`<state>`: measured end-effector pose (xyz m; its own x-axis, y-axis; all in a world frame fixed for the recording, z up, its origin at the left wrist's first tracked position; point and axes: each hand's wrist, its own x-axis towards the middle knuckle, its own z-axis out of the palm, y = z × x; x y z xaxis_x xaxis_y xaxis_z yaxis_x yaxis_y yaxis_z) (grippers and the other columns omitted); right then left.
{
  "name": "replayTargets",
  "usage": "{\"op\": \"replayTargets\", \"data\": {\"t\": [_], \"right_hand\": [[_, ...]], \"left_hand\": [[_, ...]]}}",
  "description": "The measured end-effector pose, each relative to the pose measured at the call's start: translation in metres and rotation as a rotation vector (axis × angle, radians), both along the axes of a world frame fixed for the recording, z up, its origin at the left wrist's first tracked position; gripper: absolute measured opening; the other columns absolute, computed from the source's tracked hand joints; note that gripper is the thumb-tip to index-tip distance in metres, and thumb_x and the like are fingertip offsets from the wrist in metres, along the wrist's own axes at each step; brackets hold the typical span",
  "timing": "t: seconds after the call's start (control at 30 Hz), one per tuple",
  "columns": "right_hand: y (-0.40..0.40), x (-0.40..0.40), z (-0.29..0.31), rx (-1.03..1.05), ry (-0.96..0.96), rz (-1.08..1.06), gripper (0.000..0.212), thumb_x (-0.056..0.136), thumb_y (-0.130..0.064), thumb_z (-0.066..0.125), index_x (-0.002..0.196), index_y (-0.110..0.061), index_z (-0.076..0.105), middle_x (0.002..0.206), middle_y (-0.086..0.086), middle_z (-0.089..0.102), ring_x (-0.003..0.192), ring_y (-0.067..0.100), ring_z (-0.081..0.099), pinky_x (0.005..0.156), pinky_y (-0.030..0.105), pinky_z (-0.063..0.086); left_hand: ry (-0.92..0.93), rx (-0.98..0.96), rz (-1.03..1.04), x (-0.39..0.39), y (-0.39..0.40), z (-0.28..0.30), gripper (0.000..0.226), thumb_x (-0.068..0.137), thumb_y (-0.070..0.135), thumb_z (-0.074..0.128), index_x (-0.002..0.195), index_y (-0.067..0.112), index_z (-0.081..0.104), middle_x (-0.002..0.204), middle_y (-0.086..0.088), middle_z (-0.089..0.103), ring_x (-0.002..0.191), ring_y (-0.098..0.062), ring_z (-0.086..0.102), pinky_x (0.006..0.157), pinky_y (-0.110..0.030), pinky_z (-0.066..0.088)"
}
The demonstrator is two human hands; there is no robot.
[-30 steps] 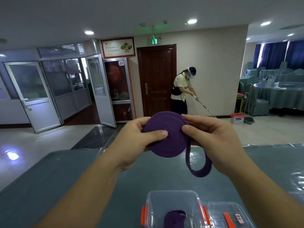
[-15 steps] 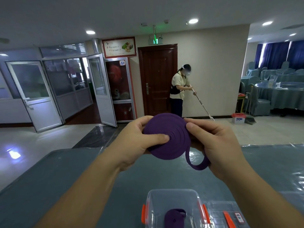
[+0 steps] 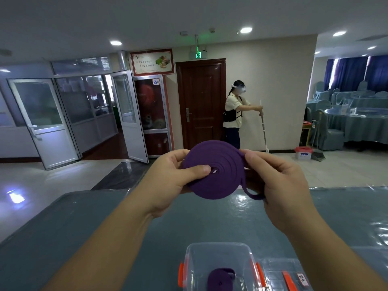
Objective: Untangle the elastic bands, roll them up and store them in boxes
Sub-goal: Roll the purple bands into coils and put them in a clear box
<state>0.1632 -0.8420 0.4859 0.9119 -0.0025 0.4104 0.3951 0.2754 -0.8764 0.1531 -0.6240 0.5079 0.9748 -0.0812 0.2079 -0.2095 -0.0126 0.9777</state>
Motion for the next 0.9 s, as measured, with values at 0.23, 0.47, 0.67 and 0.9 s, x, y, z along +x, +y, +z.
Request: {"op": "replayTargets", "data": {"t": [0.23, 0.47, 0.67, 0.9], "right_hand": [[0.000, -0.002, -0.005, -0.006, 0.030, -0.016, 0.018, 0.093, -0.013, 0.068, 0.107, -0.018, 0.079, 0.100, 0.007, 0.081, 0.096, 0.026, 0.077, 0.082, 0.037, 0.060], [-0.002, -0.006, -0.010, 0.012, -0.017, 0.026, 0.042, 0.077, -0.021, 0.072, 0.118, -0.017, 0.075, 0.108, 0.005, 0.081, 0.103, 0.024, 0.077, 0.089, 0.039, 0.060], [-0.001, -0.008, -0.014, 0.023, -0.019, 0.039, 0.034, 0.081, -0.021, 0.070, 0.114, -0.017, 0.075, 0.104, 0.008, 0.081, 0.098, 0.026, 0.078, 0.086, 0.044, 0.061], [0.003, -0.013, -0.017, 0.065, -0.014, 0.029, 0.029, 0.101, -0.013, 0.054, 0.123, -0.012, 0.073, 0.112, 0.008, 0.079, 0.106, 0.024, 0.076, 0.088, 0.035, 0.063]], "left_hand": [[0.021, 0.049, -0.025, -0.001, -0.008, -0.007, 0.059, 0.068, 0.012, 0.087, 0.123, 0.014, 0.067, 0.113, -0.009, 0.079, 0.105, -0.031, 0.076, 0.093, -0.054, 0.060], [0.011, -0.047, 0.008, -0.004, -0.013, -0.012, 0.056, 0.065, 0.016, 0.086, 0.119, 0.015, 0.071, 0.113, -0.011, 0.079, 0.105, -0.032, 0.076, 0.092, -0.051, 0.061], [-0.005, -0.013, -0.010, -0.006, -0.006, -0.008, 0.060, 0.070, 0.012, 0.092, 0.126, 0.009, 0.070, 0.114, -0.013, 0.079, 0.106, -0.033, 0.076, 0.095, -0.050, 0.059], [-0.043, -0.222, 0.060, -0.009, -0.020, -0.019, 0.060, 0.066, 0.019, 0.082, 0.124, 0.008, 0.071, 0.114, -0.011, 0.079, 0.106, -0.028, 0.076, 0.090, -0.043, 0.061]]}}
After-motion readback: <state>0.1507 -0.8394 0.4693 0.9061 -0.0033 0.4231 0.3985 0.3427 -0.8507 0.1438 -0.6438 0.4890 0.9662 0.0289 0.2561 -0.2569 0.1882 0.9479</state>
